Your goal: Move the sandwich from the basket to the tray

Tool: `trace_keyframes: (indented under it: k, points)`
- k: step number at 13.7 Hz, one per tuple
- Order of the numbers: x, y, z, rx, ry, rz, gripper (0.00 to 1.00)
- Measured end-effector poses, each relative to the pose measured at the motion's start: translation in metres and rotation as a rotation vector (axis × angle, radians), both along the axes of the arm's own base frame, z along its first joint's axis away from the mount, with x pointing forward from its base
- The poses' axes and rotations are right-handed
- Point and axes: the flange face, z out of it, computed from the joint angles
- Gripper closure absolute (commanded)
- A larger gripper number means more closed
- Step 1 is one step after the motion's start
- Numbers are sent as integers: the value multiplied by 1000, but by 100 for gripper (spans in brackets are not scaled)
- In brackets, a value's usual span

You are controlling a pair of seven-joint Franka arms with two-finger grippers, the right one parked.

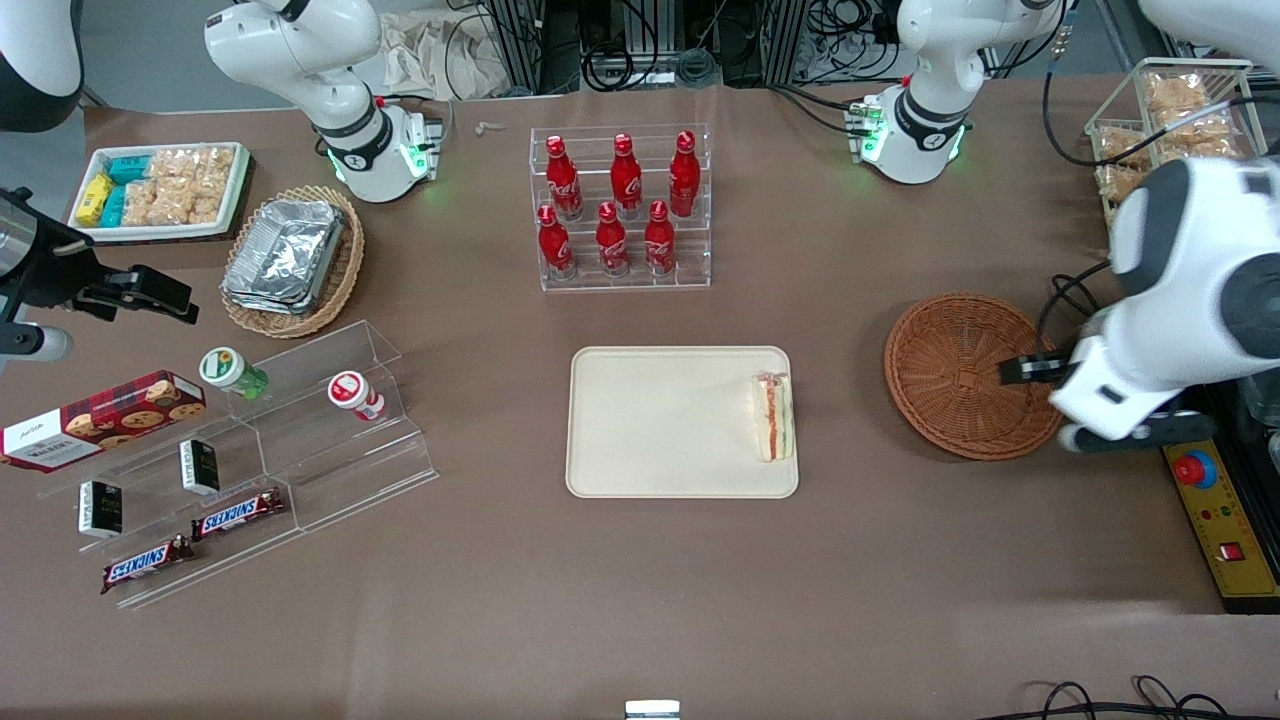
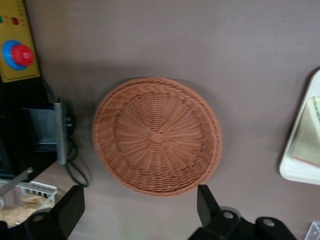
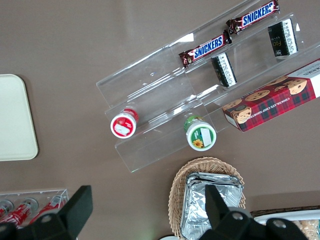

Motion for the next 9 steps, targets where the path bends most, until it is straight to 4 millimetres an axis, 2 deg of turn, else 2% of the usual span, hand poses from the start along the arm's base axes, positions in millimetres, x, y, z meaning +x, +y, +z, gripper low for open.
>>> trace_keyframes:
  k: [2,4,6,9]
  points:
    - [-5,27,17,-16,-8,-19,0]
    - [-9,41,27,-28,-8,-45,0]
    - [-11,47,29,-48,-8,-53,0]
    - [-8,38,37,-55,-29,-77,0]
